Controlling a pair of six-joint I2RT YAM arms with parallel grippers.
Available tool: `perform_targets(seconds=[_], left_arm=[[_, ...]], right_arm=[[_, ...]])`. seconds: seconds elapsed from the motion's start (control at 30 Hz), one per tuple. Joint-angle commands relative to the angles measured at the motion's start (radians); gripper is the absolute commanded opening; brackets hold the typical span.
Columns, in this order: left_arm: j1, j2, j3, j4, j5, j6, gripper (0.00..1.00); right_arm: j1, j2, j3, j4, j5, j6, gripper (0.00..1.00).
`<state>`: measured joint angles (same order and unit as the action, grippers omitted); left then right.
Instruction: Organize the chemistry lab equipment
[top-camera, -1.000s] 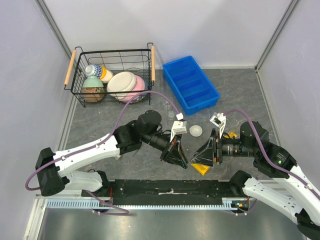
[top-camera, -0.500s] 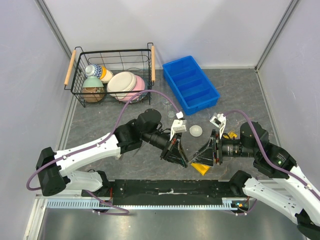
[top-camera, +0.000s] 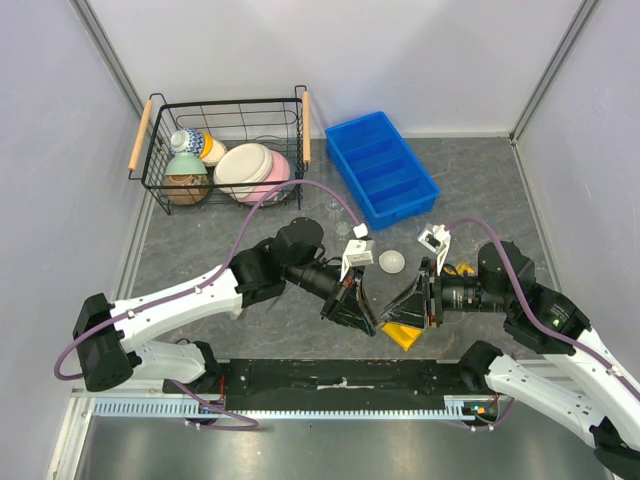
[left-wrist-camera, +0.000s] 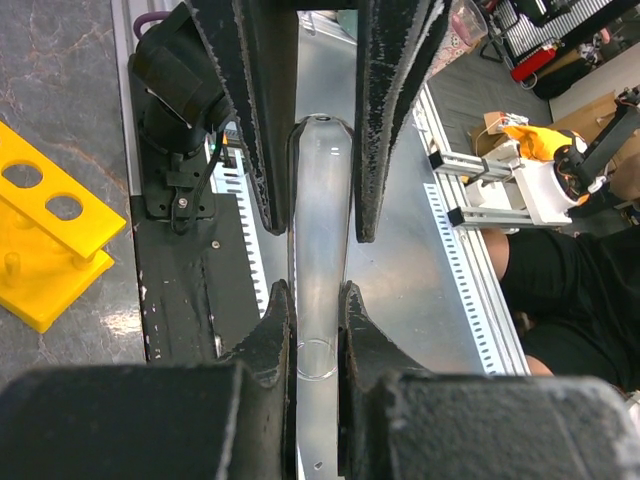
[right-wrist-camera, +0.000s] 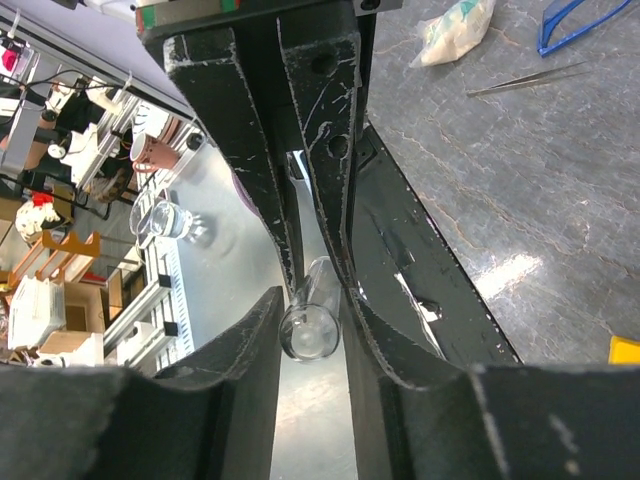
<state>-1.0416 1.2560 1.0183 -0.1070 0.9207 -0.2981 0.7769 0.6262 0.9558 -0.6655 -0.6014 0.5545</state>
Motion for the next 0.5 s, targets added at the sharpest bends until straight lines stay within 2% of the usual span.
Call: perform_targets(seconds=[0.0, 0.17, 0.2, 0.27, 0.3, 0.37, 0.4, 0.43, 0.47], left_arm=[[0.009, 0.003, 0.028, 0.041, 0.023, -0.015, 0.02], [0.02, -0.003, 0.039, 0.027, -0.026, -0.045, 0.06], [0.02, -0.006, 0.046, 0.014, -0.046, -0.049, 0.21], [0.018, -0.009, 0.086, -0.052, -0.103, -0.052, 0.4], [0.02, -0.012, 0.116, -0.081, -0.126, -0.055, 0.58], [0.018, -0.013, 0.153, -0.191, -0.242, -0.065, 0.72], [0.018, -0.015, 0.172, -0.236, -0.294, -0.072, 0.86], [0.02, -0.015, 0.215, -0.285, -0.425, -0.076, 0.88], [0.02, -0.015, 0.233, -0.34, -0.492, -0.088, 0.89]], right_arm=[[0.004, 0.004, 0.0, 0.043, -0.009, 0.004, 0.32], [0.004, 0.003, 0.004, 0.027, 0.011, -0.002, 0.25], [0.005, 0.006, 0.006, 0.023, 0.024, -0.007, 0.24], [0.005, 0.013, 0.021, 0.0, 0.048, -0.021, 0.23], [0.005, 0.018, 0.029, -0.014, 0.073, -0.027, 0.22], [0.004, 0.033, 0.063, -0.057, 0.11, -0.056, 0.22], [0.004, 0.044, 0.076, -0.075, 0.139, -0.07, 0.23], [0.005, 0.068, 0.092, -0.126, 0.2, -0.094, 0.24], [0.004, 0.084, 0.119, -0.15, 0.245, -0.109, 0.24]])
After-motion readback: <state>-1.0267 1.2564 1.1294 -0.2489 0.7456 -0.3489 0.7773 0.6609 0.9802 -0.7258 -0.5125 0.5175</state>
